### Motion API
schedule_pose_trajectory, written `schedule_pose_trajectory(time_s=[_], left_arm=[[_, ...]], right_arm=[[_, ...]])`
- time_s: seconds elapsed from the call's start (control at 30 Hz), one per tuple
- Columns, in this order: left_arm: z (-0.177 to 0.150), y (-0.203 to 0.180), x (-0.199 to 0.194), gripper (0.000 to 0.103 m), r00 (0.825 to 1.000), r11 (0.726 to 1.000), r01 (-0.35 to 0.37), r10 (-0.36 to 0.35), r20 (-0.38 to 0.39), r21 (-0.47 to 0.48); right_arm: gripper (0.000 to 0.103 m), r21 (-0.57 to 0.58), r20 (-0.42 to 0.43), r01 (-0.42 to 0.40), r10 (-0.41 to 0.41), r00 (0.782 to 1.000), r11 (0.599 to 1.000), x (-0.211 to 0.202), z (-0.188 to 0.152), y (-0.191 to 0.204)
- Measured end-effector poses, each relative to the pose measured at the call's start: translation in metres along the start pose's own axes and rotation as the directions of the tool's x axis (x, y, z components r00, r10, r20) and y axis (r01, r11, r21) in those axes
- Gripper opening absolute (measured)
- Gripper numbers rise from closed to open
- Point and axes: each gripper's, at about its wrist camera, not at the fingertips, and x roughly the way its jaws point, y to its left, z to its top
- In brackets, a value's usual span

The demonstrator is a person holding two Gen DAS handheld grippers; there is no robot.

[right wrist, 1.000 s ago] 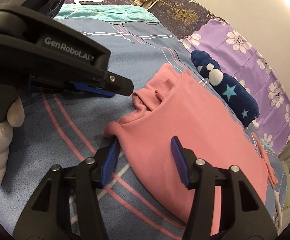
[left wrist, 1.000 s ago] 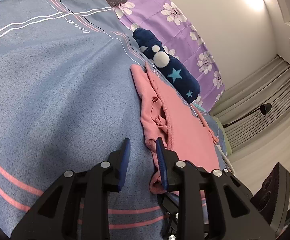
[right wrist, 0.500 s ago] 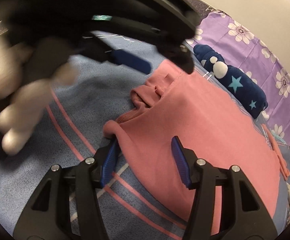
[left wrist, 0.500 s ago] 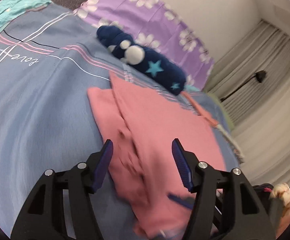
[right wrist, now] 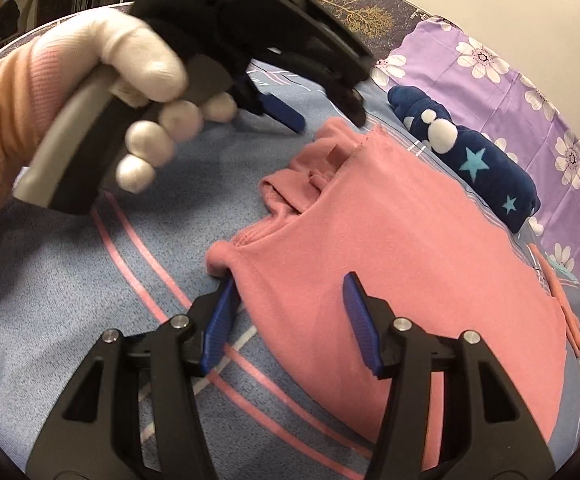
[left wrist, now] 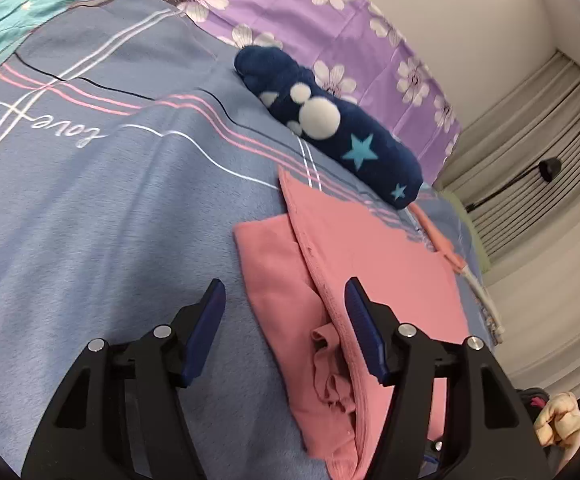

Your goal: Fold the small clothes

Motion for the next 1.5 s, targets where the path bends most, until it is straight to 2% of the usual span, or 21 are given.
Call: schedule_pose_trajectory(time_s=[0.13,0.2,0.3,0.37,0.43,0.5,0.77,0.8,0.83,0.87,0.9,1.03,1.27,1.4,1.5], left_arm=[[-0.007,-0.001,0.019,0.064,0.991,0.995,0.103,-0.104,-0.089,-0.014],[-0.007,-0.005,0.027,0.07,0.988,0.991,0.132,-0.131,-0.086,0.005],[0.001,-0.008,0.04,0.071,0.978,0.983,0.182,-0.183,-0.097,-0.012],[0.008,-0.011,0.047,0.066,0.977,0.983,0.186,-0.186,-0.109,-0.011],[0.012,-0.014,0.055,0.043,0.979,0.987,0.162,-0.161,-0.124,-0.006],[0.013,-0.014,0.062,0.032,0.981,0.99,0.14,-0.141,-0.134,-0.017],[0.013,-0.011,0.062,0.03,0.981,0.99,0.143,-0.144,-0.129,-0.018],[0.015,-0.013,0.064,0.027,0.983,0.991,0.135,-0.136,-0.127,-0.011],[0.016,-0.015,0.065,0.016,0.983,0.992,0.129,-0.129,-0.128,-0.005],[0.017,-0.018,0.069,0.011,0.983,0.993,0.122,-0.121,-0.135,0.001],[0.018,-0.02,0.07,0.01,0.984,0.993,0.116,-0.114,-0.137,0.004],[0.023,-0.031,0.066,0.009,0.987,0.994,0.106,-0.101,-0.123,0.033],[0.039,-0.07,0.056,0.009,0.99,0.991,0.1,-0.09,-0.112,0.088],[0.045,-0.101,0.058,0.009,0.99,0.987,0.094,-0.079,-0.117,0.132],[0.048,-0.127,0.063,0.009,0.989,0.983,0.103,-0.086,-0.117,0.154]], right_arm=[[0.055,-0.012,0.004,0.013,-0.013,1.0,1.0,-0.001,0.0,0.002],[0.055,-0.01,0.004,0.01,-0.01,1.0,1.0,-0.001,-0.001,0.001],[0.055,-0.011,0.004,0.011,-0.011,1.0,1.0,0.0,0.0,0.001],[0.055,-0.02,0.008,0.023,-0.023,1.0,1.0,-0.001,0.0,0.003],[0.054,-0.028,0.015,0.037,-0.037,0.999,0.999,-0.002,-0.001,0.005],[0.052,-0.035,0.029,0.057,-0.056,0.998,0.998,-0.006,-0.002,0.008],[0.049,-0.042,0.005,0.085,-0.085,0.996,0.995,-0.003,0.002,0.008],[0.048,-0.047,0.003,0.085,-0.085,0.996,0.995,-0.002,0.005,0.009],[0.038,-0.046,0.001,0.068,-0.068,0.998,0.997,-0.001,0.007,0.008],[0.015,-0.045,-0.004,0.043,-0.043,0.999,0.998,0.001,0.008,0.007],[0.012,-0.037,-0.012,0.035,-0.036,0.999,0.999,0.003,0.009,0.004],[0.009,0.068,0.027,-0.015,0.013,1.0,0.998,-0.01,0.011,-0.018],[0.009,0.19,0.118,-0.061,0.039,0.992,0.98,-0.045,0.012,-0.048],[0.009,0.306,0.164,-0.127,0.079,0.983,0.944,-0.068,0.004,-0.082],[0.009,0.398,0.197,-0.188,0.116,0.973,0.898,-0.081,-0.006,-0.113]])
